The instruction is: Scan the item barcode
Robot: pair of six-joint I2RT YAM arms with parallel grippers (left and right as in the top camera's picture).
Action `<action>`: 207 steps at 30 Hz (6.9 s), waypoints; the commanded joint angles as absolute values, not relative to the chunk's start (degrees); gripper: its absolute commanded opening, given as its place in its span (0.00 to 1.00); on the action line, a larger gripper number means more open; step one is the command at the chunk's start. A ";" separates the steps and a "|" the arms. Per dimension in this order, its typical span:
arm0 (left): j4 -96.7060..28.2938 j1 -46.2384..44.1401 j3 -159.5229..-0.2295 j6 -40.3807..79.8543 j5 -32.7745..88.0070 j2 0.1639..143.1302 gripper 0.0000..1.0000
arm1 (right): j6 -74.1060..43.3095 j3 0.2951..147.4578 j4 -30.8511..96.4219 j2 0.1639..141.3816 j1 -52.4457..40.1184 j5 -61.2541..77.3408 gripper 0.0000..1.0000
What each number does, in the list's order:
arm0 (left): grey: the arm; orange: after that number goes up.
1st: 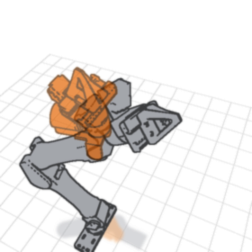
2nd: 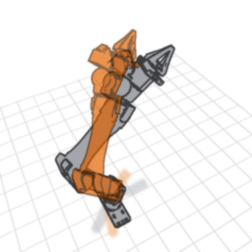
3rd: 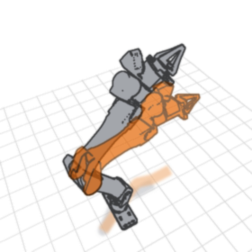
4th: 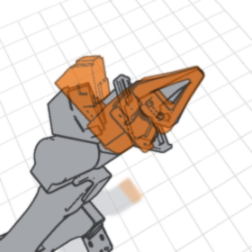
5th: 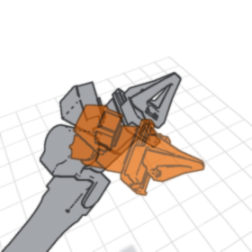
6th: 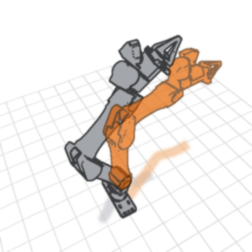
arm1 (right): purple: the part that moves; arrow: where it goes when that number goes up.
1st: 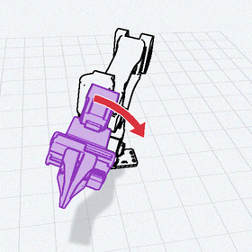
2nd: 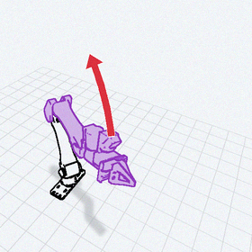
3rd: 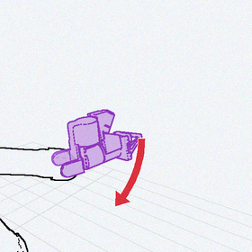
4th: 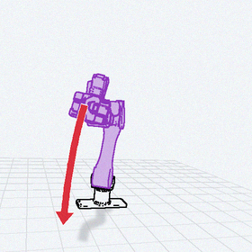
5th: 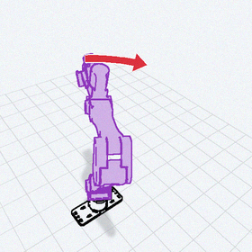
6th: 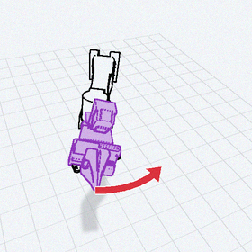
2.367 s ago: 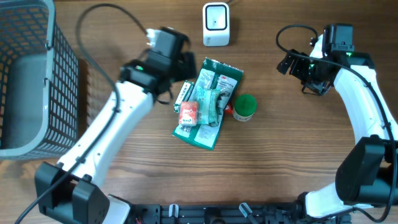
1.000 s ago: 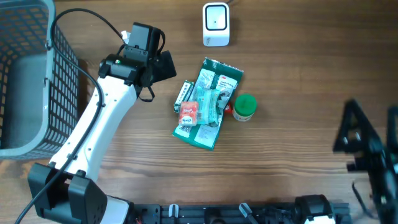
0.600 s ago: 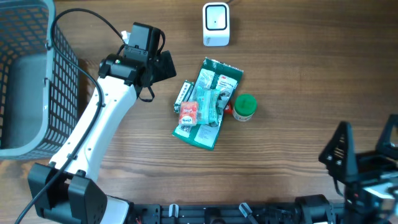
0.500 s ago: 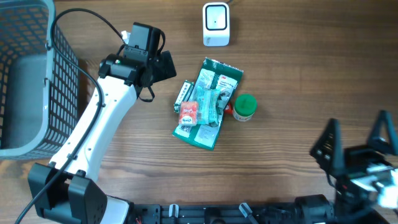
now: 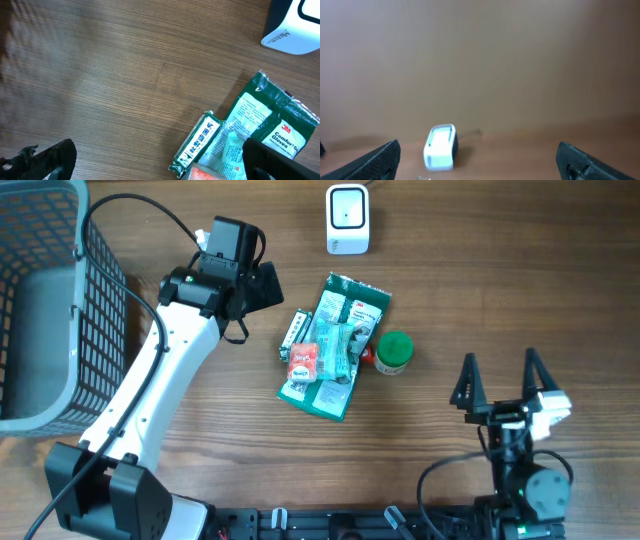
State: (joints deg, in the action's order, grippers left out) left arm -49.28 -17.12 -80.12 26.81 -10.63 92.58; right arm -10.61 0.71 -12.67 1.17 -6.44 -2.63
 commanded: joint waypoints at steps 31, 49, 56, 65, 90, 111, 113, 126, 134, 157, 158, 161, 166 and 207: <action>-49.12 -17.02 -80.79 25.91 -10.35 91.94 1.00 | -10.63 0.30 -0.75 0.21 -4.95 -3.57 0.99; -47.97 -12.99 -80.68 22.92 -13.32 56.23 1.00 | -10.63 0.30 -0.75 0.21 -4.95 -3.57 1.00; -60.05 -10.17 -80.40 23.03 -13.37 39.62 1.00 | -10.63 0.30 -0.75 0.21 -4.95 -3.57 1.00; -67.48 0.64 -71.09 22.94 -10.94 16.36 1.00 | -10.63 0.30 -0.75 0.21 -4.95 -3.57 1.00; 23.77 5.48 -8.93 23.16 1.48 0.25 1.00 | -10.63 0.30 -0.75 0.21 -4.95 -3.57 1.00; -4.34 5.52 -0.32 21.91 0.40 0.21 1.00 | -10.63 0.30 -0.75 0.21 -4.95 -3.57 1.00; -4.23 5.48 -0.32 20.95 0.38 0.21 1.00 | -10.66 0.30 -0.75 0.21 -4.95 -3.57 1.00; 31.53 5.48 -0.32 16.73 -1.78 0.27 1.00 | -10.63 0.30 -0.75 0.21 -4.95 -3.57 1.00; 42.59 5.50 -5.85 15.59 -5.45 2.37 1.00 | -10.63 0.30 -0.75 0.21 -4.95 -3.57 1.00; -9.28 5.48 -44.31 9.39 20.58 47.44 1.00 | -10.66 0.30 -0.75 0.21 -4.95 -3.57 1.00; -10.09 5.48 -44.31 9.39 20.53 48.84 1.00 | -10.66 0.30 -0.75 0.21 -4.95 -3.57 1.00; -13.08 5.48 -44.29 9.39 20.53 53.32 1.00 | -10.63 0.30 -0.75 0.21 -4.95 -3.57 1.00; -14.02 5.37 -44.23 10.35 21.02 61.93 1.00 | -10.66 0.30 -0.75 0.21 -4.95 -3.57 1.00; -64.84 6.02 -71.94 19.73 5.96 64.55 0.21 | -10.24 67.44 37.74 50.72 -4.95 12.80 1.00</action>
